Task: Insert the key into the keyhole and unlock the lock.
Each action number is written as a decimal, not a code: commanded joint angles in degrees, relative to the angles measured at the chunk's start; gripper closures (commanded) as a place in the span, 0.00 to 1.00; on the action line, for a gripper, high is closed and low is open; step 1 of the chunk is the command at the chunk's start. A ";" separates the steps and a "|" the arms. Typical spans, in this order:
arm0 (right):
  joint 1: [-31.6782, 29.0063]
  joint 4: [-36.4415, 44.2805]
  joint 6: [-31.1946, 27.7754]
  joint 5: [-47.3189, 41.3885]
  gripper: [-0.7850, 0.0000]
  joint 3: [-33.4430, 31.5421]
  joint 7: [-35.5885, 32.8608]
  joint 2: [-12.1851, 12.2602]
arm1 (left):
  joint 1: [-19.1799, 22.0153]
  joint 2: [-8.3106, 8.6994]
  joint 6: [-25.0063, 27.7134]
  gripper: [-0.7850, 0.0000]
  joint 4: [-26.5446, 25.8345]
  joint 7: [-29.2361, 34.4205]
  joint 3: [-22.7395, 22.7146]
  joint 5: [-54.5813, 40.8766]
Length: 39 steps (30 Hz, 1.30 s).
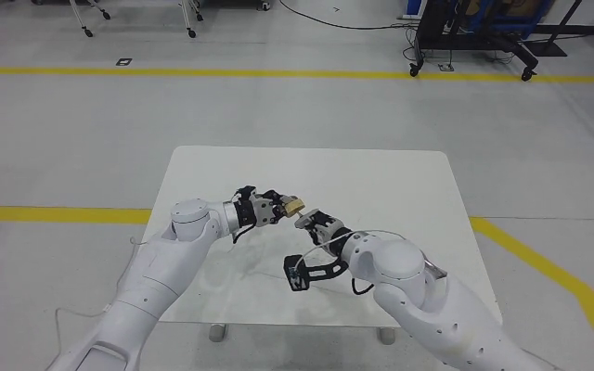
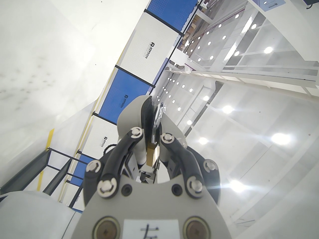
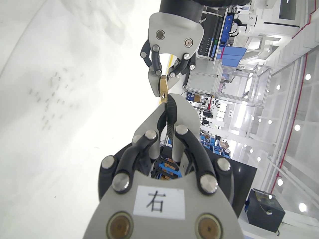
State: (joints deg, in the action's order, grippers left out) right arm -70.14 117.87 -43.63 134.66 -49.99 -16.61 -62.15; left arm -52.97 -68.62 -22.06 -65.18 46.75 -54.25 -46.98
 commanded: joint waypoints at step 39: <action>2.99 -3.99 -2.79 -2.63 1.00 -0.08 -1.46 -2.62 | 0.01 -0.52 -1.64 1.00 0.66 3.95 -1.03 0.99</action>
State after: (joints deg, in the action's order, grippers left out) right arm -67.12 113.94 -46.42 132.11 -49.88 -18.28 -64.79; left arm -52.99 -69.15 -23.69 -64.56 50.53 -55.28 -46.13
